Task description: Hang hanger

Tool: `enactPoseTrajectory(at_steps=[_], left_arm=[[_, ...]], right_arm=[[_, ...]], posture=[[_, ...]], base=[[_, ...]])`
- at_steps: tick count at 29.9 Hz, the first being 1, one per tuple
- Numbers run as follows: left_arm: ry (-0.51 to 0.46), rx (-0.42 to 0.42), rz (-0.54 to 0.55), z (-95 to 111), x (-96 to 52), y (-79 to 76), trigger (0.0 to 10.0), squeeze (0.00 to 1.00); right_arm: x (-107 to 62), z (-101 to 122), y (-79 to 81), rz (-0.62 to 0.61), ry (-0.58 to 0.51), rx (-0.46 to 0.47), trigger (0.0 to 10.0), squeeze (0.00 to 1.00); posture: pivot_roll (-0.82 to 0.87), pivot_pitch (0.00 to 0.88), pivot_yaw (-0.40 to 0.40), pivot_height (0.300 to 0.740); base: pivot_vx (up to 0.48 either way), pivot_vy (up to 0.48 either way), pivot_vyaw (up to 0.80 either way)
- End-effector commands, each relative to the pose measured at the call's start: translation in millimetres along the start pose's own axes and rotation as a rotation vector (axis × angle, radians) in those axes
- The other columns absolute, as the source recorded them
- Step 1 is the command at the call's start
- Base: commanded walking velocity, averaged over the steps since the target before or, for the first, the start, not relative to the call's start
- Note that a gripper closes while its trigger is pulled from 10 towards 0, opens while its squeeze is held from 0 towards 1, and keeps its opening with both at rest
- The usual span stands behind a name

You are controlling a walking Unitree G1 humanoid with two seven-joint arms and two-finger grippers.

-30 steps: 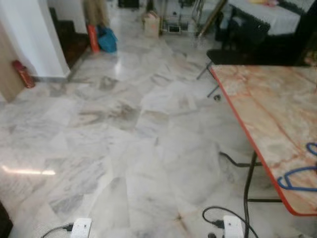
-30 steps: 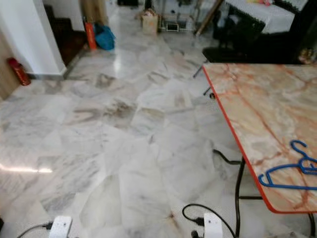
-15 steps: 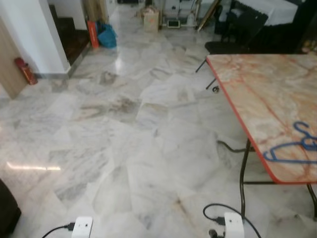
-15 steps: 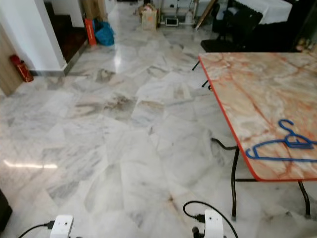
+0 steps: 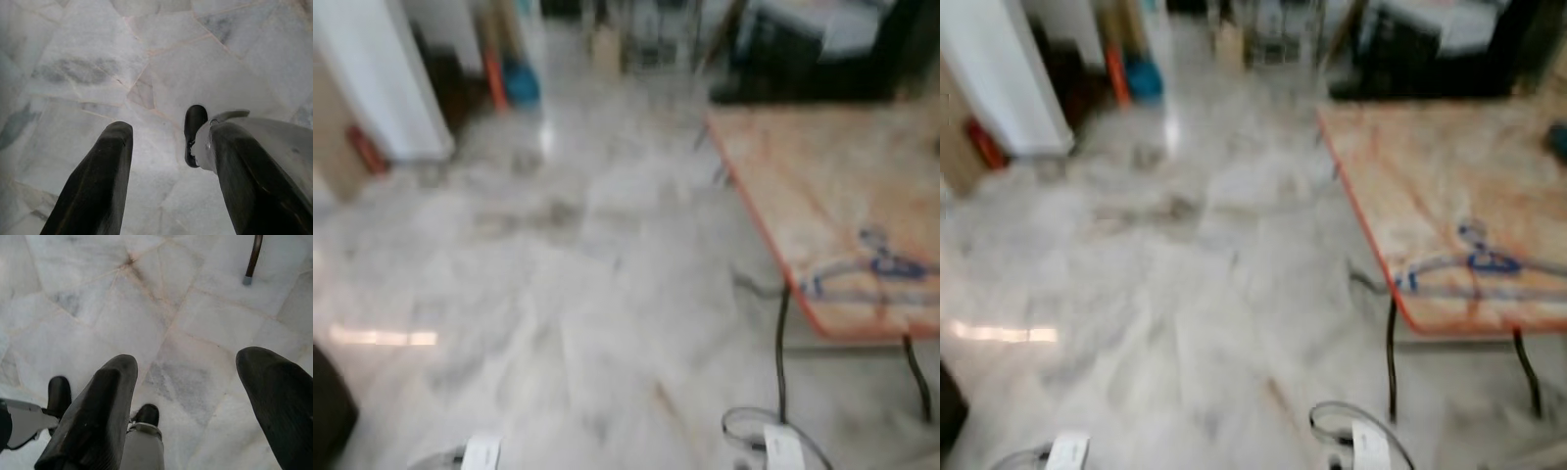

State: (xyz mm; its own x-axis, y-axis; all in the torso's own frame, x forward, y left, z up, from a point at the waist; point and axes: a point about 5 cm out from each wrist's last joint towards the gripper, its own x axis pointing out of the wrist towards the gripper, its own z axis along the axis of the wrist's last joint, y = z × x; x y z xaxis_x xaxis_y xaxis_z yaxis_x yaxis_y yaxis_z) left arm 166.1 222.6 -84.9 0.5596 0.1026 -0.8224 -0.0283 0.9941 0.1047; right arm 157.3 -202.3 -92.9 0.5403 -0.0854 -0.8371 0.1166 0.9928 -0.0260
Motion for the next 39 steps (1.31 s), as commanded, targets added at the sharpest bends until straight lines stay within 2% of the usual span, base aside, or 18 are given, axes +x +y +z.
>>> enactPoseTrajectory(at_steps=[1, 11, 39], left_arm=[[-0.007, 0.232, -0.182, 31.1, 6.0, -17.5, 10.0, 0.00], [-0.009, 0.229, -0.181, 31.5, 6.1, -18.1, 10.0, 0.00], [-0.009, 0.229, -0.181, 31.5, 6.1, -18.1, 10.0, 0.00]], right_arm=[[-4.0, -16.3, 16.0, 0.069, -0.028, 0.325, 10.0, 0.00], [-3.9, -17.4, 15.9, 0.069, -0.011, 0.298, 10.0, 0.00], [-3.9, -17.4, 15.9, 0.069, -0.011, 0.298, 10.0, 0.00]], posture=[[-0.10, 0.064, 0.058, 0.740], [-0.10, 0.067, 0.057, 0.740], [-0.10, 0.067, 0.057, 0.740]], base=[[0.000, 0.000, 0.00], [0.000, 0.000, 0.00], [0.000, 0.000, 0.00]])
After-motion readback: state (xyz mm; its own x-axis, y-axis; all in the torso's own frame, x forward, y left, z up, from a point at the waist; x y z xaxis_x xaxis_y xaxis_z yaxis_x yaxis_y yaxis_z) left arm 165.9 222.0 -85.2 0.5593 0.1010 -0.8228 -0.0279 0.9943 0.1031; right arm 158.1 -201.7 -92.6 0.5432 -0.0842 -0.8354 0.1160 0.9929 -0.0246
